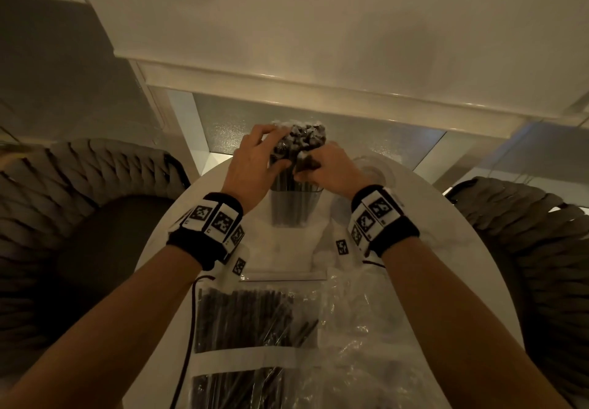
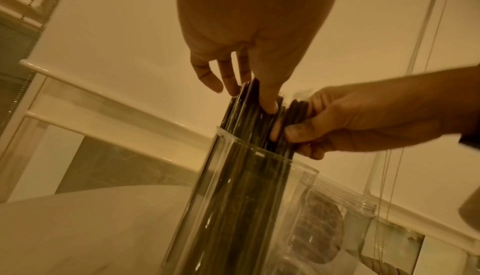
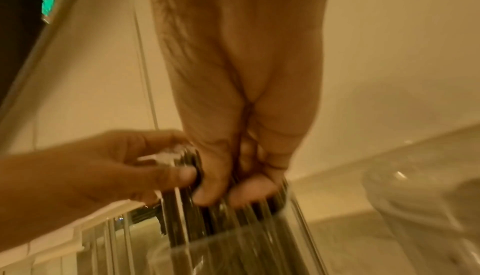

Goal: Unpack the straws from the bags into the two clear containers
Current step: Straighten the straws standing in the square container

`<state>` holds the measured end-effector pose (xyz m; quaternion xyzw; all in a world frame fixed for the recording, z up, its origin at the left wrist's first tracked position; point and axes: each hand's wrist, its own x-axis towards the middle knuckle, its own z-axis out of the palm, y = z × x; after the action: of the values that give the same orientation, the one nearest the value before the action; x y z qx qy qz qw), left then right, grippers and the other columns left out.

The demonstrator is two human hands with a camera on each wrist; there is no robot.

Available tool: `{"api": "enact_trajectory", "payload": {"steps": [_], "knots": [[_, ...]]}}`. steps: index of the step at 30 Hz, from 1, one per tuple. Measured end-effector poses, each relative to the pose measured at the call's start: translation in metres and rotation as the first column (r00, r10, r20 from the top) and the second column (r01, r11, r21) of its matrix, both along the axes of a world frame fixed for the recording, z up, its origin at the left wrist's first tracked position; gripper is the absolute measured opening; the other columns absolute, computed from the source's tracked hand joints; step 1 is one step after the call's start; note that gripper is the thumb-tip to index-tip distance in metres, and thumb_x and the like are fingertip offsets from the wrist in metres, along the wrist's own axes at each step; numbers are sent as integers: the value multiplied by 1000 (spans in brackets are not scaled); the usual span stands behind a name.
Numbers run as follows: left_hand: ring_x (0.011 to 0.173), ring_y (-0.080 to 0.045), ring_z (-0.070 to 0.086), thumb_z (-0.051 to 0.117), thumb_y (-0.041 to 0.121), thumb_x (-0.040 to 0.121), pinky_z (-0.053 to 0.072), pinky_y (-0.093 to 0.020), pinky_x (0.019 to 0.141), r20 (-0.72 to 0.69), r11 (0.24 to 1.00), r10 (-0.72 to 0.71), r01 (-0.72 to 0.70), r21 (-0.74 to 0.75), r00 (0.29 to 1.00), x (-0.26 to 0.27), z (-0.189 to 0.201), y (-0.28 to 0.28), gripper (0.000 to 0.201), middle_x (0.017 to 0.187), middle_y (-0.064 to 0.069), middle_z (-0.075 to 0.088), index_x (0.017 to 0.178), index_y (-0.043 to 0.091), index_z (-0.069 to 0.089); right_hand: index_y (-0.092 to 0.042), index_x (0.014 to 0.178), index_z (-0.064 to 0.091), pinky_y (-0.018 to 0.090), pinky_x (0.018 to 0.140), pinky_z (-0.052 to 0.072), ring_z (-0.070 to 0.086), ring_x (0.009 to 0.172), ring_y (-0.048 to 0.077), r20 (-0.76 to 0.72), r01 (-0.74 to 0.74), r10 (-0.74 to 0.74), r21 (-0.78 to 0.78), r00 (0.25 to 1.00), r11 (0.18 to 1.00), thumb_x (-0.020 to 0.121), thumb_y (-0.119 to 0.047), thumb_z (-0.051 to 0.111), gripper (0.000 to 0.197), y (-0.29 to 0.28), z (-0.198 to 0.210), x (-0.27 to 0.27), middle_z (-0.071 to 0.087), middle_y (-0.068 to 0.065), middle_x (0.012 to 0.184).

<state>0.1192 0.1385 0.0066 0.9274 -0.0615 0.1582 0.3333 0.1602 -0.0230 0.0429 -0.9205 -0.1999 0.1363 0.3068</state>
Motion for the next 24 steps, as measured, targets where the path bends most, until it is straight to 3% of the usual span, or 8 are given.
{"api": "enact_trajectory", "payload": {"steps": [4,6,9,13,16,18,21,24], "knots": [[118,-31,48,68,19,82,42,-45,101,11,1000,-13,13,2,1000,-2,-1,4,56,134,-12,46,135,14,48,0,94,71,21,66,35,56,78,17,46,99,-100,25,994,995,80,-18,72,23,-6,-8,-7,66,8,85],[118,-30,48,68,20,82,42,-44,101,12,1000,-23,23,4,1000,-2,-2,6,57,134,-10,46,135,16,48,-2,99,68,20,70,38,57,81,16,66,154,-160,94,985,984,83,-15,68,20,-11,-11,-13,69,10,94],[118,-30,49,69,17,81,43,-45,101,6,999,-30,30,-12,1000,0,-5,4,57,134,-10,46,134,16,48,-4,109,61,14,64,41,57,82,13,77,199,-218,197,973,960,84,-10,64,26,-12,-17,-24,67,7,99],[116,-31,50,68,11,80,44,-48,99,9,999,-31,31,-28,999,1,-8,2,57,132,-11,47,133,14,48,-8,115,59,25,78,49,61,89,15,96,228,-276,345,956,910,81,-21,71,39,-1,-26,-30,68,5,105],[116,-31,50,68,10,80,45,-46,99,11,999,-34,34,-29,999,1,-8,3,56,130,-11,49,133,15,50,-8,112,62,31,80,50,63,94,24,105,282,-335,341,936,897,85,-29,67,35,6,-33,-26,69,11,107],[115,-30,51,68,11,80,45,-44,99,12,999,-43,43,-23,999,2,-7,4,56,129,-10,50,132,16,50,-7,110,66,24,74,44,63,92,25,128,280,-324,278,937,919,87,-27,65,30,6,-31,-21,69,12,104],[114,-29,51,69,12,80,43,-40,99,1,999,-54,54,-2,999,5,-7,8,55,129,-8,52,132,18,51,-7,100,70,6,59,36,57,73,14,133,232,-263,212,956,949,88,-24,65,21,2,-10,-11,66,4,88],[115,-28,51,68,12,81,39,-34,99,-14,998,-61,61,4,998,8,-5,10,54,130,-6,53,132,19,52,-14,85,69,10,58,39,56,63,6,95,143,-166,206,982,968,87,-23,66,10,-5,12,1,65,0,76]]}}
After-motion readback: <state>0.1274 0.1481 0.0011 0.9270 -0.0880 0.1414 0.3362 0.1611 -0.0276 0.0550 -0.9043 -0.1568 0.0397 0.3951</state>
